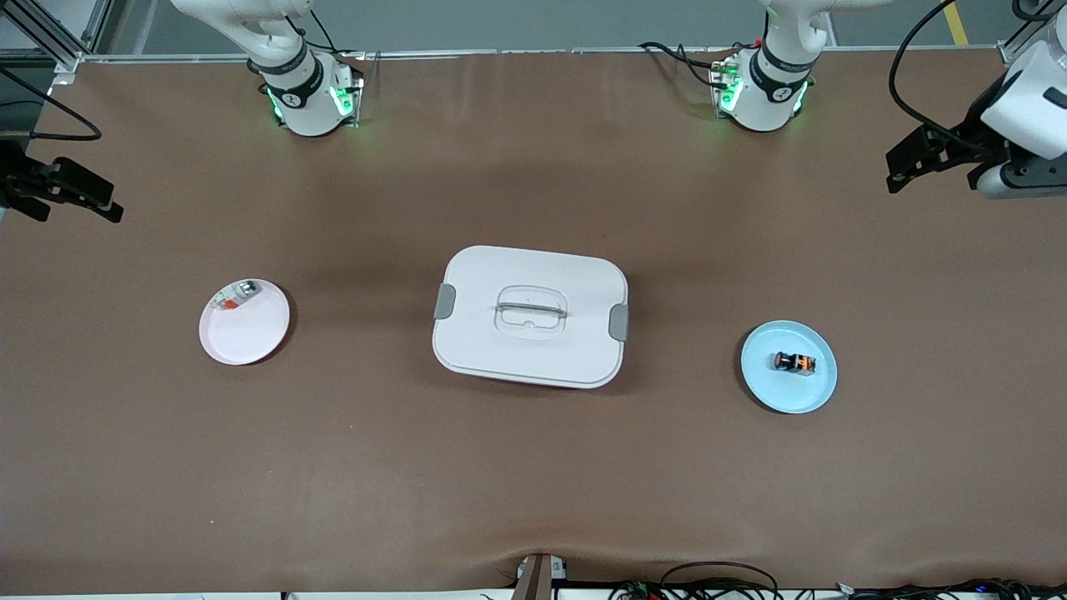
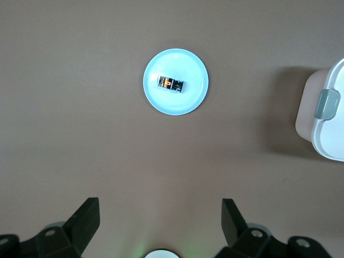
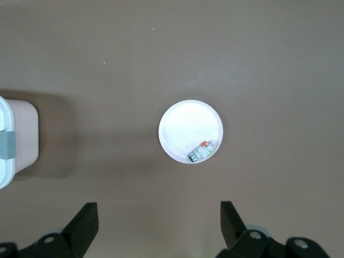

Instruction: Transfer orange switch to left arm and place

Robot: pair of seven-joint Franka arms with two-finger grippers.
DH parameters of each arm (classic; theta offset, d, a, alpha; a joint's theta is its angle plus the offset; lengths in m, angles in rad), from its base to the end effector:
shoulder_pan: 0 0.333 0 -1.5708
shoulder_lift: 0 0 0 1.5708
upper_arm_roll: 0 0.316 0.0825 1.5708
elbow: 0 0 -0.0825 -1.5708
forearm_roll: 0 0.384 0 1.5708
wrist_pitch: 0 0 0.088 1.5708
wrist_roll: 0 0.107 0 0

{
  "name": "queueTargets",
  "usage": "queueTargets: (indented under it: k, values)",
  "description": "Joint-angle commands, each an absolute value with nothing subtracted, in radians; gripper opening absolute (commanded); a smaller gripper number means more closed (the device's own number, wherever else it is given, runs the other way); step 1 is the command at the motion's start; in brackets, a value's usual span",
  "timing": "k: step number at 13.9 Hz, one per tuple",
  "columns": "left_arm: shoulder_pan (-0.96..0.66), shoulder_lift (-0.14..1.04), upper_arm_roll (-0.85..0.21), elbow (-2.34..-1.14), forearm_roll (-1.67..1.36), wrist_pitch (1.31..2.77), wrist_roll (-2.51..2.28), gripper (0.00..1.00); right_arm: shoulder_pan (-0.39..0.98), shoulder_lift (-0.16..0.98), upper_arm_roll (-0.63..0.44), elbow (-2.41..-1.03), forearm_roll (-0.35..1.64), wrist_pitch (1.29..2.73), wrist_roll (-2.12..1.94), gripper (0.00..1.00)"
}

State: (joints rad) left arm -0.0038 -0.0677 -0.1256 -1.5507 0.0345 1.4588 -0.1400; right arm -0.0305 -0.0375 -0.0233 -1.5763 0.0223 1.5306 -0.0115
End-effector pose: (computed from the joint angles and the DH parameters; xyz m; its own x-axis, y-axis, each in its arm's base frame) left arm 0.5176 -0.0660 0.6604 0.9997 0.0148 -0.0184 0.0140 -0.9989 -0.0459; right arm 0.5382 -0.0268 0.6389 0.9991 -0.0414 -0.0079 -0.0415 -0.9989 -0.0233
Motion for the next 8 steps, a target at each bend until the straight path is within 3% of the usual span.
queueTargets:
  k: [1, 8]
  values:
    - [-0.008, -0.091, -0.11, -1.577, 0.021, 1.47, -0.127, 1.0, -0.045, -0.048, -0.011, -1.569, 0.008, 1.517, -0.011, 1.0]
    - [-0.003, -0.066, -0.109, -1.545, 0.021, 1.468, -0.132, 1.0, -0.044, -0.048, -0.009, -1.569, 0.008, 1.519, -0.011, 1.0]
